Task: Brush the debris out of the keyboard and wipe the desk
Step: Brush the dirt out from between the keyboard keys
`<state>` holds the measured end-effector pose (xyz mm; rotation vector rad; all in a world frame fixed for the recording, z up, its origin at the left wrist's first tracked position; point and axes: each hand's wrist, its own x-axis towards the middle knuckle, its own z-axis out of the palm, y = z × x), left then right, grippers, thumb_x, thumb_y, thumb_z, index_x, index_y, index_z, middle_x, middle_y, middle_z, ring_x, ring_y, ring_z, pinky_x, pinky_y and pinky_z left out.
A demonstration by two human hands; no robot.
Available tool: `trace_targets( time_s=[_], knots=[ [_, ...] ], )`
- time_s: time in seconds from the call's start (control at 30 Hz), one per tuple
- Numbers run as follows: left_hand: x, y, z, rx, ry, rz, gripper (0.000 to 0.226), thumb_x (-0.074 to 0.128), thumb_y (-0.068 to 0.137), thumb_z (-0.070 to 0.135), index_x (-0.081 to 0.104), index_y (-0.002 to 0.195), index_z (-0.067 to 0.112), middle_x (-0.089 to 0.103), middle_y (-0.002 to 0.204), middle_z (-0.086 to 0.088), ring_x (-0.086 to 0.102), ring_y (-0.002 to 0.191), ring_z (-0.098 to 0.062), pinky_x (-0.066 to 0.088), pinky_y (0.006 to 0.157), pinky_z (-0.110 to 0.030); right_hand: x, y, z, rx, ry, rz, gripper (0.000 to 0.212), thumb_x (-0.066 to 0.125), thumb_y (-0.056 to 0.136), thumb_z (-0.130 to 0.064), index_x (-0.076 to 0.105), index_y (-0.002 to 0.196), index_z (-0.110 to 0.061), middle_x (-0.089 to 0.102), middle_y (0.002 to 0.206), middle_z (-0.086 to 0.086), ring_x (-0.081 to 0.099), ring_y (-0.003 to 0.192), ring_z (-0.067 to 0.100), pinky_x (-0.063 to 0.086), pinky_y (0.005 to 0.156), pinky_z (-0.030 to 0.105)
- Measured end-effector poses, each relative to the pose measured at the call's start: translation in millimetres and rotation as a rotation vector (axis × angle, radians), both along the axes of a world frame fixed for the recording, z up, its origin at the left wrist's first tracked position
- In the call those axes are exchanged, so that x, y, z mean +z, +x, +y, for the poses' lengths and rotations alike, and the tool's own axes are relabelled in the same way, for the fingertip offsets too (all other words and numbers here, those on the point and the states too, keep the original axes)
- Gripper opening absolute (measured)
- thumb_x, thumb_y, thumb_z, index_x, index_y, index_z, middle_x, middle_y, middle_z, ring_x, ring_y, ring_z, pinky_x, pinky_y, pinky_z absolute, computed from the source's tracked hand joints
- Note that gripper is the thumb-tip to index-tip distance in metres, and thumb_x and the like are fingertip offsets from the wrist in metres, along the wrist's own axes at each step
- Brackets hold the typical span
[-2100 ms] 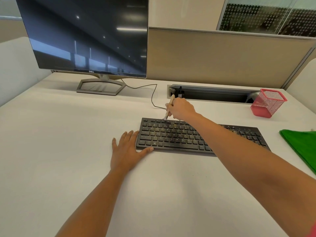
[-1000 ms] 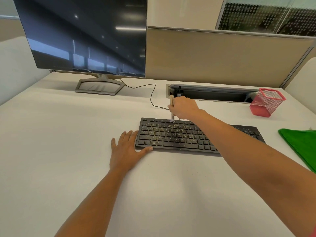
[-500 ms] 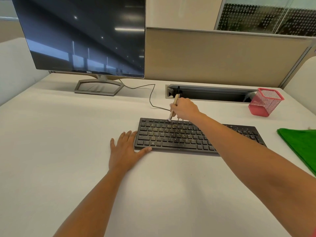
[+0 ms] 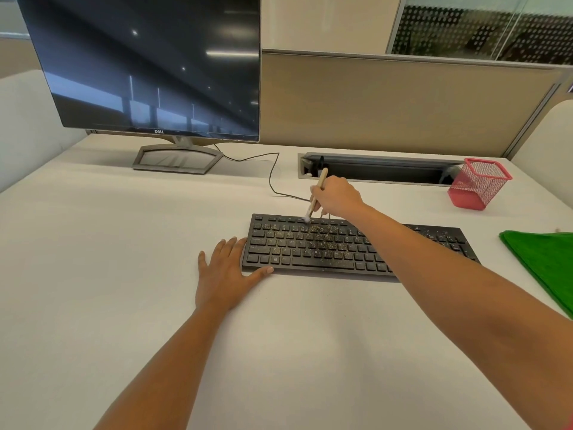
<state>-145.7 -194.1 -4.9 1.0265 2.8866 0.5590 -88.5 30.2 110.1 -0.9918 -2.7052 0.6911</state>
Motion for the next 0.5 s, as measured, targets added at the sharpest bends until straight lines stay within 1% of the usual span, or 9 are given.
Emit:
trace_targets(
  time_s=[0.1, 0.2, 0.27, 0.33, 0.4, 0.5],
  knots=[
    [0.0, 1.1, -0.5, 0.003, -0.005, 0.014, 0.108, 0.008, 0.057, 0.089, 0.024, 0.147, 0.031, 0.023, 0.155, 0.008, 0.01, 0.145, -0.011, 0.003, 0.116, -0.047, 3.6, 1.9, 1.4, -0.012, 0.091, -0.041, 0.033, 0.041, 0.095, -0.025, 0.066, 0.094, -0.004, 0.067, 0.085, 0.007, 0.062, 0.081, 0.024, 0.048, 0.074, 0.034],
    [0.3, 1.6, 0.4, 0.002, -0.005, 0.011, 0.108, 0.007, 0.057, 0.089, 0.023, 0.147, 0.031, 0.023, 0.155, 0.008, 0.009, 0.145, -0.011, 0.003, 0.116, -0.047, 5.4, 1.5, 3.5, -0.037, 0.159, 0.037, 0.037, 0.037, 0.098, -0.029, 0.065, 0.097, -0.005, 0.065, 0.085, 0.005, 0.061, 0.079, 0.024, 0.046, 0.069, 0.033],
    [0.4, 1.5, 0.7, 0.003, -0.003, 0.007, 0.108, 0.008, 0.057, 0.089, 0.023, 0.147, 0.031, 0.023, 0.155, 0.008, 0.009, 0.145, -0.011, 0.002, 0.116, -0.047, 4.5, 2.0, 3.0, -0.025, 0.179, 0.066, 0.04, 0.036, 0.099, -0.033, 0.065, 0.096, -0.005, 0.059, 0.08, 0.004, 0.056, 0.073, 0.022, 0.041, 0.064, 0.032],
    [0.6, 1.5, 0.5, 0.002, 0.001, 0.006, 0.108, 0.008, 0.057, 0.089, 0.024, 0.147, 0.031, 0.023, 0.155, 0.008, 0.01, 0.145, -0.011, 0.002, 0.116, -0.047, 1.4, 2.6, 1.0, 0.008, 0.195, 0.032, 0.042, 0.037, 0.099, -0.035, 0.064, 0.095, -0.005, 0.055, 0.078, 0.004, 0.053, 0.072, 0.021, 0.039, 0.065, 0.032],
    [0.6, 1.7, -0.1, 0.003, 0.005, 0.003, 0.108, 0.009, 0.057, 0.089, 0.024, 0.147, 0.031, 0.023, 0.155, 0.007, 0.01, 0.145, -0.011, 0.002, 0.116, -0.047, -2.8, 3.2, -2.1, 0.043, 0.207, -0.018, 0.041, 0.037, 0.099, -0.034, 0.064, 0.096, -0.004, 0.055, 0.079, 0.004, 0.052, 0.073, 0.02, 0.041, 0.069, 0.032],
    [0.0, 1.3, -0.2, 0.005, -0.005, 0.002, 0.108, 0.008, 0.057, 0.089, 0.023, 0.147, 0.031, 0.022, 0.155, 0.008, 0.009, 0.145, -0.011, 0.002, 0.116, -0.046, 0.0, 3.5, -3.4, 0.052, 0.202, -0.051, 0.035, 0.038, 0.098, -0.028, 0.063, 0.095, -0.003, 0.061, 0.085, 0.008, 0.055, 0.075, 0.022, 0.046, 0.074, 0.034]
  ],
)
